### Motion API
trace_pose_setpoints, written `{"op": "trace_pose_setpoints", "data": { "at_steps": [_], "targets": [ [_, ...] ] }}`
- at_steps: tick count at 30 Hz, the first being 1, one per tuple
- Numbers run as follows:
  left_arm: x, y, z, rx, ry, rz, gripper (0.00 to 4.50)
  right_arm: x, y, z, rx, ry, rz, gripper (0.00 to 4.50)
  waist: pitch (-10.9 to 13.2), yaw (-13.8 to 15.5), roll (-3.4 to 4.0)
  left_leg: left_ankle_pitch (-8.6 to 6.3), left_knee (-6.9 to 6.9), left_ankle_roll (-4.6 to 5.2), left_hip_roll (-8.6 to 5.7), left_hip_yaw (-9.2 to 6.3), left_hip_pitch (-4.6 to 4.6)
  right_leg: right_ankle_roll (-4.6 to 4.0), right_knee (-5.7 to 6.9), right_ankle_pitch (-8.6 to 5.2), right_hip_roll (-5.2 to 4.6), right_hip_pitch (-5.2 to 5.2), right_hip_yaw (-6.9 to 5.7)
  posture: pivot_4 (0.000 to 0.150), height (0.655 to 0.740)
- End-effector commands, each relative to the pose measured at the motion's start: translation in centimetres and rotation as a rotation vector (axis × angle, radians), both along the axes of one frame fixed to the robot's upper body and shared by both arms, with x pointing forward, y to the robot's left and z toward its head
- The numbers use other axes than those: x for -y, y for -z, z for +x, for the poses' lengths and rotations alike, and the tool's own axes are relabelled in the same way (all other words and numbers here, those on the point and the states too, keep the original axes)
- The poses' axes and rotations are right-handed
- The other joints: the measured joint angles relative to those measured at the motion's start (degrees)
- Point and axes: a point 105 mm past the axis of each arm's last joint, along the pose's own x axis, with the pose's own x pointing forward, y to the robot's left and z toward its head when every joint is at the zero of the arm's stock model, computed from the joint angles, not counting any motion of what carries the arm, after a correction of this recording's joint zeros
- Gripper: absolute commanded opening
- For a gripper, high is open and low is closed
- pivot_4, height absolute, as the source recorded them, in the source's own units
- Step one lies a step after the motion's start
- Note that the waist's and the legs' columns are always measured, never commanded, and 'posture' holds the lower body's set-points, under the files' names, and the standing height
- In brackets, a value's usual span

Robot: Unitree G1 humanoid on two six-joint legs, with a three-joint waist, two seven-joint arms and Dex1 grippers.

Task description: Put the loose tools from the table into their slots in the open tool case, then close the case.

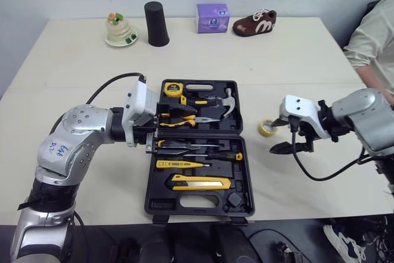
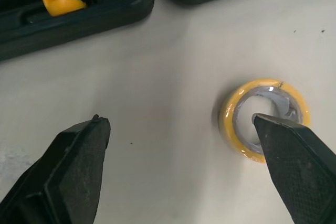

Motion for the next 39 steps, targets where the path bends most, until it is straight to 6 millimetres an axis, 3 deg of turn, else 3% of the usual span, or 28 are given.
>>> {"op": "trace_pose_setpoints", "data": {
  "at_steps": [1,4,7,13,14,20,25,28,31,39],
  "targets": [
    [0.3,-0.9,0.0,0.058,0.009,-0.003,4.44,0.5,-0.3,1.6,0.085,0.004,-0.078,4.50,0.00,-0.46,0.00,0.00,0.04,-0.01,0.02,0.00,0.00,0.00,0.08,0.00,0.05,0.02,0.02,0.150,0.7386],
    [0.5,-1.0,0.0,0.065,0.010,-0.003,4.44,0.4,0.0,1.9,0.089,-0.006,-0.075,4.50,0.00,-0.81,0.00,0.00,0.21,-0.01,-0.01,0.01,0.03,0.06,0.33,0.05,0.11,0.06,0.06,0.150,0.7386],
    [0.6,-0.8,-0.1,0.065,0.016,-0.001,4.50,-0.1,0.2,2.0,0.086,-0.003,-0.042,3.27,0.00,-1.04,0.00,0.00,0.27,0.00,0.01,0.05,0.21,0.09,0.44,0.07,0.33,0.19,0.17,0.150,0.7386],
    [0.7,-0.2,-0.4,0.063,0.039,0.023,4.50,-0.2,-0.1,2.0,0.130,-0.008,-0.031,0.21,0.00,-0.91,0.00,0.04,0.20,-0.07,0.07,0.06,0.23,0.05,0.52,0.05,0.33,0.11,0.19,0.150,0.7386],
    [0.7,-0.1,-0.4,0.062,0.042,0.025,4.50,-0.2,-0.3,2.0,0.134,-0.011,-0.031,0.04,0.00,-0.90,0.00,0.04,0.21,-0.07,0.07,0.06,0.23,0.05,0.50,0.05,0.33,0.12,0.19,0.150,0.7386],
    [0.9,0.7,-1.0,0.045,0.092,0.077,4.50,-1.3,-2.4,0.2,0.199,-0.098,-0.007,0.04,0.01,-0.91,0.01,0.04,0.21,-0.07,0.06,0.06,0.22,0.05,0.54,0.05,0.33,0.09,0.21,0.150,0.7386],
    [0.0,3.1,-3.1,-0.005,0.198,0.216,4.50,-6.2,-3.4,-6.6,0.057,-0.310,0.153,0.04,0.01,-0.99,0.03,-0.02,0.13,-0.23,0.24,0.04,0.24,-0.04,0.51,0.00,0.40,0.08,0.24,0.150,0.7386],
    [-0.7,4.1,-4.0,-0.039,0.234,0.278,4.50,-8.6,-1.9,-10.5,-0.043,-0.403,0.200,0.04,0.02,-0.84,0.03,-0.01,0.14,-0.35,0.41,-0.25,0.20,-0.20,0.53,-0.09,0.41,0.13,0.42,0.150,0.7386],
    [-0.9,4.6,-4.6,-0.046,0.257,0.313,4.50,-9.5,0.0,-12.6,-0.090,-0.423,0.192,0.04,0.02,-0.68,0.03,-0.02,0.19,-0.36,0.31,-0.27,0.19,-0.21,0.55,-0.10,0.37,0.17,0.42,0.150,0.7386],
    [-1.2,5.2,-5.3,-0.048,0.288,0.359,4.50,-9.9,1.7,-13.6,-0.123,-0.397,0.168,0.04,0.02,-0.81,-0.02,0.02,0.19,-0.13,0.04,-0.21,0.18,-0.06,0.44,-0.01,0.35,0.22,0.52,0.150,0.7386]
  ]
}}
